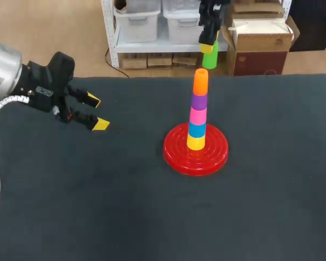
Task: Pick up and stack the cylinders on the red base in this order: pink,purple,orange,green
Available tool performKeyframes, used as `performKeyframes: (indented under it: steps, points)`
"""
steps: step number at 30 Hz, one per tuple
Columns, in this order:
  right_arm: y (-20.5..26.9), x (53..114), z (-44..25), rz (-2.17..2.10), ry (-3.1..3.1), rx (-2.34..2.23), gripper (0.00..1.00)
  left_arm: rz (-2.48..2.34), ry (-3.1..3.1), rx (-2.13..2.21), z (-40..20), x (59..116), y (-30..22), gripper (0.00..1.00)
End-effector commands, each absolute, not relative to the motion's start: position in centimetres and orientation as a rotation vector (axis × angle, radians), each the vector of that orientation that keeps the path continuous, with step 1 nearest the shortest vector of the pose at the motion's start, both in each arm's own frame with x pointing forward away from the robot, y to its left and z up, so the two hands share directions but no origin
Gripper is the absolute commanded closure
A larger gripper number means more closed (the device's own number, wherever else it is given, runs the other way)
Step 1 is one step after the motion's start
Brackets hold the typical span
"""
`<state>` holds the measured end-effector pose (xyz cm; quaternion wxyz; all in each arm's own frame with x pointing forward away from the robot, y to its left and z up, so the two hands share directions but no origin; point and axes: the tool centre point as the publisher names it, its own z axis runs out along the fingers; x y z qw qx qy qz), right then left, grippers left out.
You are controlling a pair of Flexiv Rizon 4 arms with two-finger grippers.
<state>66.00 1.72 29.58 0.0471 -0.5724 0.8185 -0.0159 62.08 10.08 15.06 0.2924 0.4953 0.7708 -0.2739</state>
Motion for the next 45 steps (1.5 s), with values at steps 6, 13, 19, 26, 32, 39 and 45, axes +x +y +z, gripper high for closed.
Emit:
performKeyframes:
  steps: [6, 13, 19, 26, 32, 39, 45]
  points:
    - [2.4, 66.3, 28.6, 0.05, 2.372, -1.741, 1.0, -0.73, 2.053, 1.32, 15.0, 62.1, 10.1, 0.0]
    - [2.5, 66.6, 28.1, 0.029, 2.398, -1.774, 1.0, -0.73, 2.053, 1.32, 15.0, 62.1, 10.1, 0.0]
    - [2.3, 66.7, 28.2, 0.008, 2.41, -1.787, 1.0, -0.73, 2.053, 1.32, 15.0, 62.1, 10.1, 0.0]
    - [2.5, 67.3, 27.6, 0.003, 2.428, -1.788, 1.0, -0.73, 2.053, 1.32, 15.0, 62.1, 10.1, 0.0]
    - [2.8, 67.8, 26.8, 0.006, 2.445, -1.789, 1.0, -0.73, 2.053, 1.32, 15.0, 62.1, 10.1, 0.0]
    - [3.1, 68.0, 26.2, 0.006, 2.458, -1.801, 1.0, -0.73, 2.053, 1.32, 15.0, 62.1, 10.1, 0.0]
    - [3.6, 67.4, 26.4, 0.026, 2.439, -1.827, 1.0, -0.73, 2.053, 1.32, 15.0, 62.1, 10.1, 0.0]
